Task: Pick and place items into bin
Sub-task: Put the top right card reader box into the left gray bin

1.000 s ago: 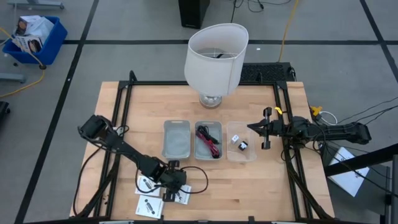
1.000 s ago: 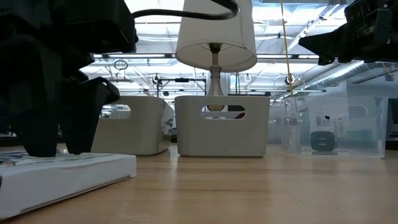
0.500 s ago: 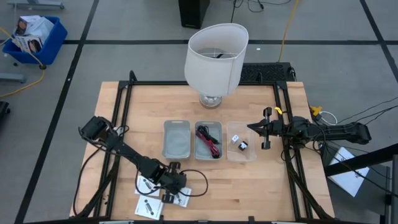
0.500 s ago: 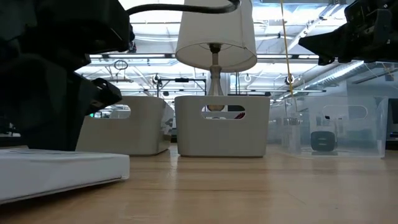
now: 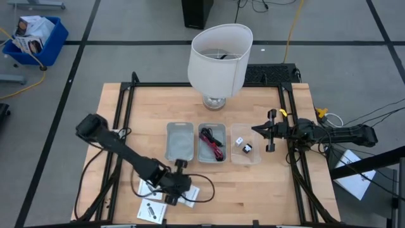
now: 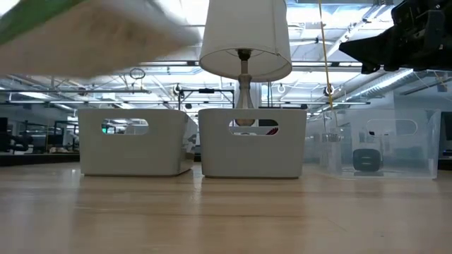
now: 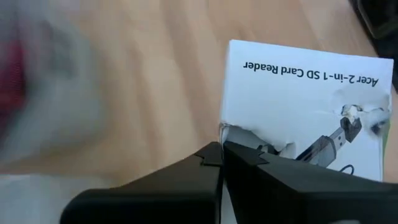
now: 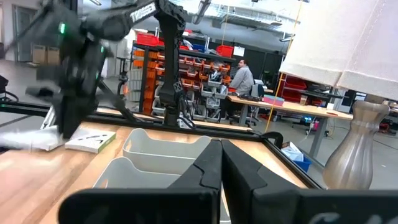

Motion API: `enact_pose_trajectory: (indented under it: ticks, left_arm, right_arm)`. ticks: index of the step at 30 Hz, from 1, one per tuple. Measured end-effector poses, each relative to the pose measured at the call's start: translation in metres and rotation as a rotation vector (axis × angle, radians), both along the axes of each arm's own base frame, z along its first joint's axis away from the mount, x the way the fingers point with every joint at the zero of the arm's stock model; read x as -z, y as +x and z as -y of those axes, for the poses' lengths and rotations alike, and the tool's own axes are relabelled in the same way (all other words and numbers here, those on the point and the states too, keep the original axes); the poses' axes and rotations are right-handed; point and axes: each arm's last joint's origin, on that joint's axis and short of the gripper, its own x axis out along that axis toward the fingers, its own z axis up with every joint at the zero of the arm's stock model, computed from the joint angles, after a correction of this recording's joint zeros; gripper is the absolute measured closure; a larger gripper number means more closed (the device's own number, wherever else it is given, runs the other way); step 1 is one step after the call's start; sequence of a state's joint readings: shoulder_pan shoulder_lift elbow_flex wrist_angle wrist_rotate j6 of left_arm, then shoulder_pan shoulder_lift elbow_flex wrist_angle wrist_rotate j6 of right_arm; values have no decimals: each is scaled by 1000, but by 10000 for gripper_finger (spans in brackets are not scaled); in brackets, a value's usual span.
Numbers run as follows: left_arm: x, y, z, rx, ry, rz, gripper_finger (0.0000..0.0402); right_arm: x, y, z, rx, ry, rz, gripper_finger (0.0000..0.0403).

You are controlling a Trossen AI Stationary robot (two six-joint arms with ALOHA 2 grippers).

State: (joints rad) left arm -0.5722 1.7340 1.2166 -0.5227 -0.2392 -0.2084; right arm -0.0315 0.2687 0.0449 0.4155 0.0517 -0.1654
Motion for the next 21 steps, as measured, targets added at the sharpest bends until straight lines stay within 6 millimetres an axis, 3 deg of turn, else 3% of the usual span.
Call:
enact_pose_trajectory:
  ticks: [6, 10, 15, 21]
  left_arm:
    - [-68, -19, -31, -237, 139, 188, 390]
    - [-102, -34, -60, -495, 42, 331, 396]
    - [-101, -51, -86, -736, -28, 315, 395]
    - [-74, -53, -113, -1024, -71, 242, 394]
  right_arm:
    - [0, 0, 0, 0, 0, -2, 403]
    - [0, 0, 0, -1, 7, 2, 403]
    - [0, 0, 0, -1, 7, 4, 403]
    - [0, 0, 0, -1, 7, -3, 403]
